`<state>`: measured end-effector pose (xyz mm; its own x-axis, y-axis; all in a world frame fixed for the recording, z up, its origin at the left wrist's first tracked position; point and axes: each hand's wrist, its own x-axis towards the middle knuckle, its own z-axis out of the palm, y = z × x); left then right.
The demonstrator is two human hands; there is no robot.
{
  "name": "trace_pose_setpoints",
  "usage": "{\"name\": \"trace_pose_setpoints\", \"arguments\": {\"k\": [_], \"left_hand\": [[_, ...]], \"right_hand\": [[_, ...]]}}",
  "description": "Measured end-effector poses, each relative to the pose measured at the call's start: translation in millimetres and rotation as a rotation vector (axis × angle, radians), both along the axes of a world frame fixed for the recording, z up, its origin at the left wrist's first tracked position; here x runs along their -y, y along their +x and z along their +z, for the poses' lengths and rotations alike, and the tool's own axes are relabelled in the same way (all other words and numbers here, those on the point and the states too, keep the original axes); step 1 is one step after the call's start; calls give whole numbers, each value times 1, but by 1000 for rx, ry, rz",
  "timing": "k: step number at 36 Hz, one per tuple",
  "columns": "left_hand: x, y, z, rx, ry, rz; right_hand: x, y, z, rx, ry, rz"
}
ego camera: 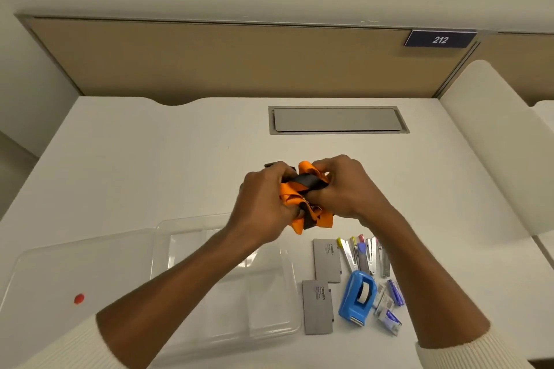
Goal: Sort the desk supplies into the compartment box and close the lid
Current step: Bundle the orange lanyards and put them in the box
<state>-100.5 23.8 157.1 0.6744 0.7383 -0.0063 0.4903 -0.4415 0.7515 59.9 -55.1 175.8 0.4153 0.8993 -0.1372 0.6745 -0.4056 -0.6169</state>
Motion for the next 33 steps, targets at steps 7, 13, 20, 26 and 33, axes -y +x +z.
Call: {"name": "trace_pose_setpoints", "arguments": {"k": [7, 13, 20, 26, 33], "left_hand": [[-14, -33, -2, -150, -61, 14], [-26, -44, -38, -245, -201, 2], [-27, -46, -76, -398, -209, -89], [-24, -49, -98, -445, -87, -197], [-25, -53, -99, -441, 94, -218]], "right_hand": [[-20, -42, -8, -86, -112, -41], [-33, -69, -51, -176, -228, -175], [-30, -97, -90, -236, -214, -259], [-24, -111, -95, -202, -150, -171], [-3, -100, -92, 48, -97, -45]]}}
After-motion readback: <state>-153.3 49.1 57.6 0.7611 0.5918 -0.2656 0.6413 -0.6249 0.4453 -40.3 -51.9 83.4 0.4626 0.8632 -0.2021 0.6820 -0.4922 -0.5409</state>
